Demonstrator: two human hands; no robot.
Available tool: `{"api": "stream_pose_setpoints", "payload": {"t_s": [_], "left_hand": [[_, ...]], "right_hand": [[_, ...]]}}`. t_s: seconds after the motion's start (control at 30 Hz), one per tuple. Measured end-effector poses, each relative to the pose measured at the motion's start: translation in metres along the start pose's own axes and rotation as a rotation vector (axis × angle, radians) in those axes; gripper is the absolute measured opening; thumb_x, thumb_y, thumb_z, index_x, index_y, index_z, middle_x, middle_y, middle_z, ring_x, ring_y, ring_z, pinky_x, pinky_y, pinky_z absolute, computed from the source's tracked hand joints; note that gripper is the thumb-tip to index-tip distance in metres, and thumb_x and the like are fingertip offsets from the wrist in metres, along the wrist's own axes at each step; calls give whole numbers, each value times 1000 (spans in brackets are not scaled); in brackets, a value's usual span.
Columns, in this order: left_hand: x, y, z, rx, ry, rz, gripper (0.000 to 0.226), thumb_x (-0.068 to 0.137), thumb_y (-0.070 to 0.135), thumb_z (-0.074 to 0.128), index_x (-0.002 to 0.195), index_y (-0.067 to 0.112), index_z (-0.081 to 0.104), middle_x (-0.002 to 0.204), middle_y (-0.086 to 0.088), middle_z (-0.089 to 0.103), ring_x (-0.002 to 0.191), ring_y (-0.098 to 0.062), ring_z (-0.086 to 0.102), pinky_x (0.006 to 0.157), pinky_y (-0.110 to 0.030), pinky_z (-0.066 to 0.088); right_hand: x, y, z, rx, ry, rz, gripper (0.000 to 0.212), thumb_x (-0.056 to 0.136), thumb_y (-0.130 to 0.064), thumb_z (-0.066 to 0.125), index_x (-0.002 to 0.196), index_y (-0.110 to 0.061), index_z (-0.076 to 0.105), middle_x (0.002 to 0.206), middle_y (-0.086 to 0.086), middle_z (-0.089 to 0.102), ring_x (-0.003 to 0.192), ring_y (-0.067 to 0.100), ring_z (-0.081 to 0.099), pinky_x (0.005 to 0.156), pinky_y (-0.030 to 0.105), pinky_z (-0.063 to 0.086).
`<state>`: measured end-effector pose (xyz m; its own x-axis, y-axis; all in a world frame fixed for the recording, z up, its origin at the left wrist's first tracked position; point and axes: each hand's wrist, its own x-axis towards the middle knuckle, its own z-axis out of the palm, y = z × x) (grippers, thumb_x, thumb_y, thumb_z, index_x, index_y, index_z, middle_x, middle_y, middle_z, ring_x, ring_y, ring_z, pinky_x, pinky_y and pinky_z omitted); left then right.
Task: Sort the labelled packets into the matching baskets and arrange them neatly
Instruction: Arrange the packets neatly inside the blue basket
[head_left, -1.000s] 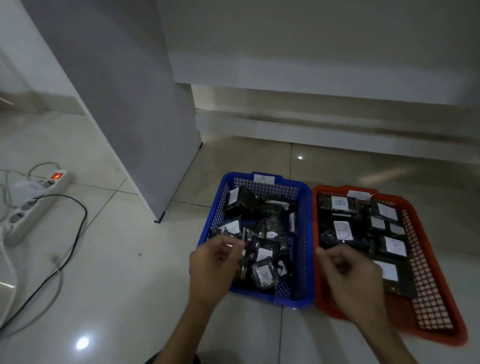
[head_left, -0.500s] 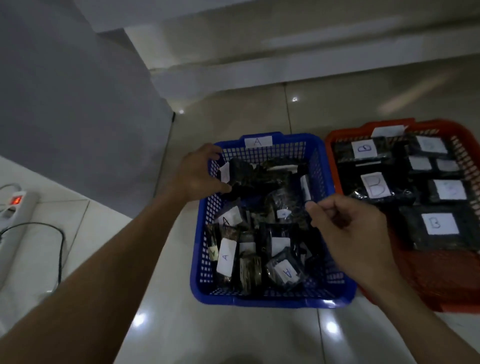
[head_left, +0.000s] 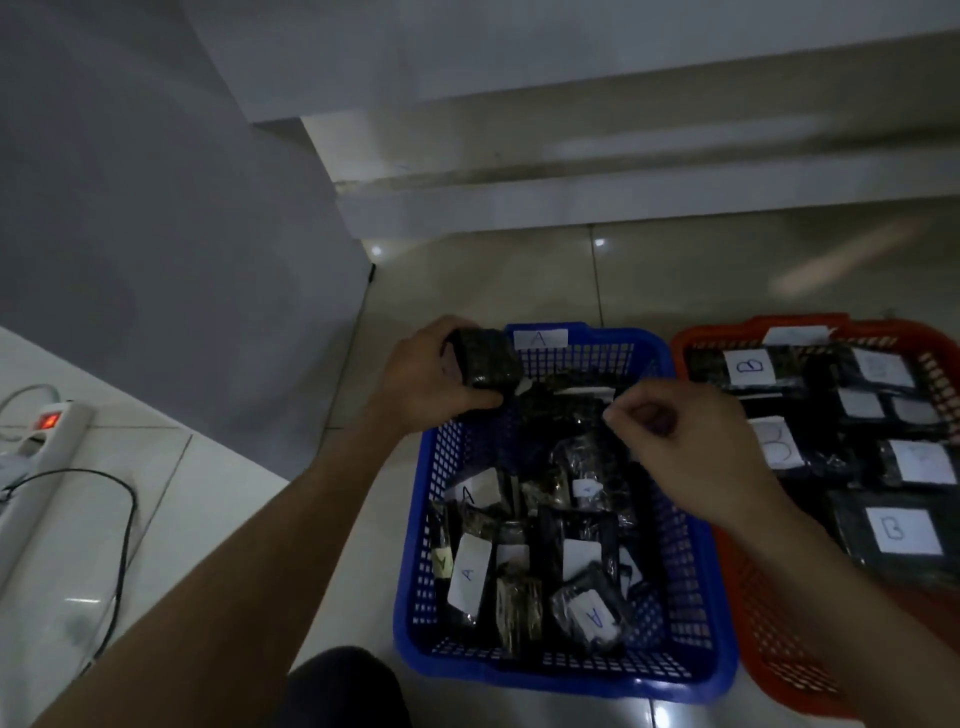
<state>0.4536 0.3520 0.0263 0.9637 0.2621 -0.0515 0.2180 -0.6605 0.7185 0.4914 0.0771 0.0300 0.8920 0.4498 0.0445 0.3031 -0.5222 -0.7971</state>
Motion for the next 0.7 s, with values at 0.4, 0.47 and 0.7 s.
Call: {"api": "stream_pose_setpoints", "payload": {"t_s": [0.4,0.47,0.7], "left_hand": [[-24,-33,-35,-152,66,28,72,58,21,94,117,27,53,108,17,57,97,0,56,67,-3,45],[-25,-30,-34,-132,28,54,76,57,22,94,121,26,55,112,10,59,102,-7,56,72,-6,48],[-31,-14,-22,-80,-6,94,79,55,22,95,125,28,57,116,7,60,104,-8,56,75,-5,43]], "right_hand": [[100,-3,90,-779,-418,-63,60,74,-30,82,129,-15,63,126,9,52,117,27,51,92,39,52],[100,-3,91,-864,-436,-80,60,71,-32,85,124,-14,64,123,9,54,114,26,52,90,38,53],[93,6,72,-467,-294,-13,49,70,-30,91,112,-19,69,121,2,64,109,21,61,90,34,53]]}}
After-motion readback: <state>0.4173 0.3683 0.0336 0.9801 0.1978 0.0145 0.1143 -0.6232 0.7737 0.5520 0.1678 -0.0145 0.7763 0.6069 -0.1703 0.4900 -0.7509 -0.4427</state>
